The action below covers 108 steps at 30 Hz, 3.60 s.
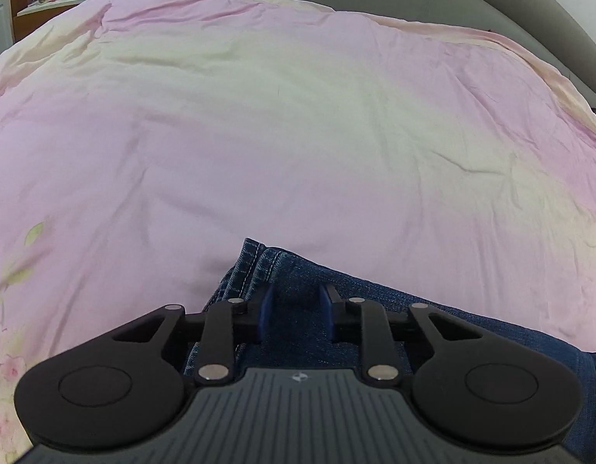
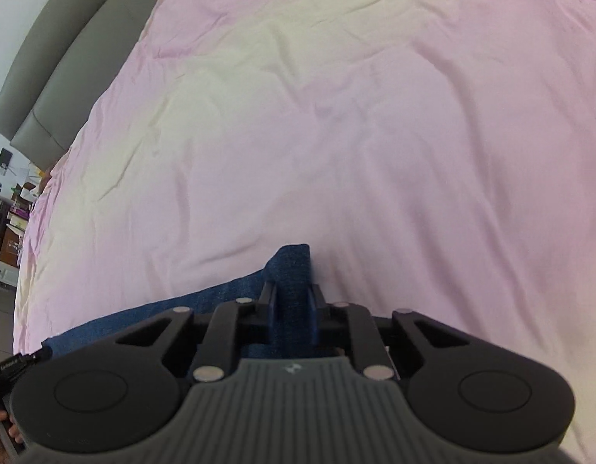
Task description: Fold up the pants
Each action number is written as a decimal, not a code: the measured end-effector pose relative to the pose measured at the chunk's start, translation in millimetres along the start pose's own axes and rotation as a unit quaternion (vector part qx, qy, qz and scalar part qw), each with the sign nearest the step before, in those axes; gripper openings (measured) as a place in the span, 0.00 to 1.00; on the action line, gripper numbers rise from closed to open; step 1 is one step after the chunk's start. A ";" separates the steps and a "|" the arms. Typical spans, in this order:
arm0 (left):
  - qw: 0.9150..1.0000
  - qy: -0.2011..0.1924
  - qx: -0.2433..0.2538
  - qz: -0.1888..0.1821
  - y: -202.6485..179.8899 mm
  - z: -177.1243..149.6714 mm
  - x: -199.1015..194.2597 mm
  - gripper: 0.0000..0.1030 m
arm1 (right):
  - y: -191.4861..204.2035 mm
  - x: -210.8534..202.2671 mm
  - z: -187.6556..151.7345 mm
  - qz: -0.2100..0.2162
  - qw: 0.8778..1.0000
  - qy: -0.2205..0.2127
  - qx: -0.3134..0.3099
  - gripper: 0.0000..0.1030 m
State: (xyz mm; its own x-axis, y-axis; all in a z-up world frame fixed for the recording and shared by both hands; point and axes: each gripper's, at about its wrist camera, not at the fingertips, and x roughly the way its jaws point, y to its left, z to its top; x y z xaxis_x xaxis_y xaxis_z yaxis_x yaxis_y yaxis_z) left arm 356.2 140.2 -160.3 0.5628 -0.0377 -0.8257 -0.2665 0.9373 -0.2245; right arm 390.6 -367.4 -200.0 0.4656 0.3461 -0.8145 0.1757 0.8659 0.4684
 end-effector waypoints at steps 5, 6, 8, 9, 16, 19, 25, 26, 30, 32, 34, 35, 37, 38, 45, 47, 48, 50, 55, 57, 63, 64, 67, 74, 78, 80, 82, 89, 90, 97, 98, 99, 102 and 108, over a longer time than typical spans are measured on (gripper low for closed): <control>0.998 0.022 0.030 0.041 -15.2 -2.1 24.7 0.31 | 3.2 15.8 -8.1 -0.035 0.999 -0.003 -0.041 0.06; 0.998 0.024 0.039 0.047 -16.8 -3.1 27.6 0.32 | -0.7 23.2 -9.7 -0.036 0.999 0.001 -0.034 0.06; 0.997 0.026 0.045 0.056 -19.2 -2.5 27.4 0.33 | -6.1 32.5 -12.1 -0.037 0.999 0.002 -0.026 0.07; 0.996 0.026 0.051 0.061 -21.6 -1.6 25.1 0.33 | -6.0 32.1 -12.5 -0.039 0.999 0.001 -0.028 0.08; 0.993 -0.035 0.101 0.059 -51.8 -9.6 -35.7 0.32 | 2.6 -17.0 -14.0 -0.038 0.997 -0.014 -0.059 0.34; 0.987 -0.054 0.150 0.013 -86.2 -28.2 -68.0 0.32 | 3.8 -45.7 -26.2 -0.024 0.995 -0.014 -0.092 0.40; 0.958 -0.025 0.270 -0.087 -151.8 -76.3 -95.5 0.35 | -10.2 -78.8 -50.7 0.005 0.996 0.021 -0.091 0.46; 0.951 -0.014 0.294 -0.098 -160.6 -84.5 -96.1 0.35 | -13.7 -81.5 -54.1 0.010 0.996 0.024 -0.087 0.46; 0.921 0.024 0.376 -0.104 -189.0 -109.0 -88.2 0.35 | -22.0 -80.5 -69.3 0.024 0.995 0.041 -0.084 0.46; 0.909 0.051 0.400 -0.103 -199.0 -120.6 -78.4 0.35 | -25.8 -78.4 -77.5 0.029 0.995 0.047 -0.084 0.46; 0.896 0.074 0.427 -0.101 -207.7 -130.0 -68.1 0.35 | -28.8 -75.3 -82.6 0.030 0.995 0.049 -0.082 0.45; 0.888 0.085 0.442 -0.099 -211.7 -135.5 -62.2 0.34 | -29.9 -73.5 -84.6 0.033 0.995 0.049 -0.080 0.43; 0.875 0.108 0.461 -0.101 -217.2 -142.8 -52.6 0.34 | -31.9 -69.1 -87.3 0.040 0.995 0.050 -0.075 0.42; 0.868 0.119 0.471 -0.101 -219.5 -145.1 -46.8 0.34 | -32.5 -67.2 -88.1 0.045 0.995 0.049 -0.072 0.42; 0.833 0.159 0.522 -0.093 -228.9 -153.8 -21.7 0.32 | -37.2 -48.4 -90.5 0.069 0.994 0.059 -0.053 0.42; 0.830 0.170 0.523 -0.094 -228.8 -153.4 -16.2 0.32 | -39.3 -41.4 -89.7 0.078 0.994 0.061 -0.044 0.42; 0.829 0.174 0.523 -0.095 -228.6 -153.4 -13.4 0.32 | -40.2 -37.8 -89.1 0.083 0.994 0.062 -0.039 0.42; 0.827 0.181 0.524 -0.097 -228.2 -154.1 -8.4 0.32 | -43.0 -30.0 -88.4 0.095 0.993 0.064 -0.028 0.42; 0.822 0.192 0.528 -0.099 -231.3 -156.9 3.7 0.28 | -51.6 -16.0 -91.1 0.118 0.991 0.066 0.005 0.31; 0.818 0.194 0.532 -0.096 -233.0 -160.1 7.7 0.27 | -53.3 -16.0 -92.1 0.127 0.990 0.063 0.009 0.24; 0.813 0.199 0.537 -0.101 -232.5 -162.4 5.5 0.26 | -41.5 -31.5 -85.5 0.137 0.989 0.064 0.007 0.16; 0.815 0.204 0.532 -0.108 -230.6 -158.8 2.6 0.24 | -38.9 -34.5 -82.7 0.137 0.988 0.067 0.009 0.16; 0.803 0.229 0.533 -0.135 -219.9 -148.1 -9.8 0.23 | -30.7 -45.1 -73.3 0.138 0.988 0.073 0.013 0.15; 0.802 0.237 0.534 -0.120 -201.2 -159.1 -1.5 0.22 | 9.2 -80.5 -57.4 0.141 0.987 0.069 -0.038 0.11; 0.779 0.235 0.570 -0.117 -204.5 -167.1 -4.4 0.22 | 33.8 -93.4 -54.3 0.161 0.983 0.070 -0.047 0.11; 0.785 0.234 0.556 -0.136 -205.5 -148.0 -10.4 0.22 | 44.6 -99.8 -53.9 0.142 0.985 0.064 -0.069 0.11; 0.795 0.211 0.551 -0.142 -207.9 -125.0 -15.8 0.22 | 48.2 -103.4 -52.3 0.138 0.986 0.066 -0.068 0.11; 0.815 0.168 0.540 -0.127 -227.0 -71.4 16.5 0.20 | 68.9 -110.9 -48.3 0.120 0.983 0.080 -0.110 0.10; 0.813 0.166 0.544 -0.123 -230.0 -70.4 24.0 0.18 | 72.6 -111.7 -47.5 0.117 0.983 0.081 -0.115 0.10; 0.779 0.213 0.580 -0.108 -250.4 -73.6 77.8 0.15 | 89.8 -111.7 -44.8 0.106 0.979 0.089 -0.149 0.09; 0.778 0.217 0.580 -0.107 -251.3 -74.9 83.2 0.15 | 91.7 -110.8 -44.9 0.110 0.978 0.091 -0.151 0.09; 0.778 0.219 0.579 -0.105 -251.2 -76.3 86.3 0.15 | 94.1 -109.7 -45.0 0.113 0.977 0.094 -0.154 0.09; 0.769 0.207 0.596 -0.102 -255.5 -76.3 79.9 0.15 | 105.9 -104.6 -48.1 0.121 0.973 0.103 -0.168 0.09; 0.783 0.162 0.593 -0.098 -259.6 -53.0 50.4 0.15 | 118.6 -113.0 -50.0 0.115 0.969 0.100 -0.193 0.09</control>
State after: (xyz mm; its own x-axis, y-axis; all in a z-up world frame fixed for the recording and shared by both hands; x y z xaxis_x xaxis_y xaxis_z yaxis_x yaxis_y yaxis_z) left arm 412.2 -123.4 -171.1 0.2228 -0.1271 -0.9665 0.8221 0.5574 0.1162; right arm 315.4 -285.8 -69.6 0.2690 0.5765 -0.7715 -0.2684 0.8142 0.5148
